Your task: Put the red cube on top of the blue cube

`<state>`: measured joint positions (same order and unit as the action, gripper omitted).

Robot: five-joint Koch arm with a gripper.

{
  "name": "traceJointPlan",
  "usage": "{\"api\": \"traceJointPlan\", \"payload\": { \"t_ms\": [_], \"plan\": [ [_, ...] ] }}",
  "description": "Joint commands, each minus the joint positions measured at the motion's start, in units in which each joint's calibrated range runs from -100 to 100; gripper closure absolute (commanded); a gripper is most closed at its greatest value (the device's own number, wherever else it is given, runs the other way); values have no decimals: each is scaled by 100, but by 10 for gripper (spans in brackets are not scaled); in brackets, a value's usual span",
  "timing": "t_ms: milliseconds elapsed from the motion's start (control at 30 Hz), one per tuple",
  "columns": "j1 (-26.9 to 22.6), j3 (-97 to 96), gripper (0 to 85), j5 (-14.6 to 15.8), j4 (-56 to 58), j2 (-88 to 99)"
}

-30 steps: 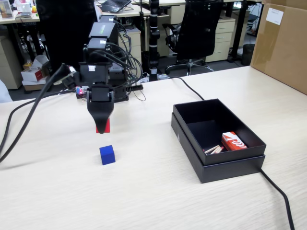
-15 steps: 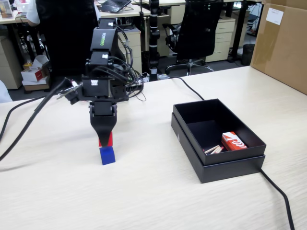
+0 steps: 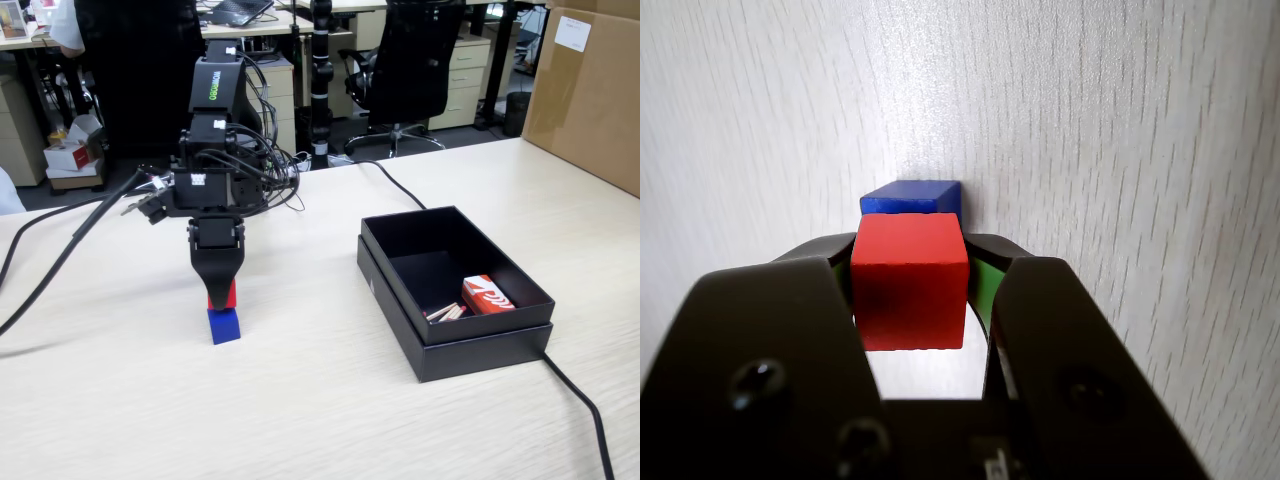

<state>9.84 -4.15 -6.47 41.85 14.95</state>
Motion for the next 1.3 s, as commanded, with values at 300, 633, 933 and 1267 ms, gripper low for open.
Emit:
{"api": "traceJointPlan", "payload": {
  "t_ms": [300, 633, 933, 1267],
  "plan": [
    [0, 180, 847, 5, -500, 94],
    [0, 180, 847, 5, -544, 37],
    [0, 189, 847, 5, -544, 2],
    [5, 62, 576, -5, -552, 2]
  ]
}}
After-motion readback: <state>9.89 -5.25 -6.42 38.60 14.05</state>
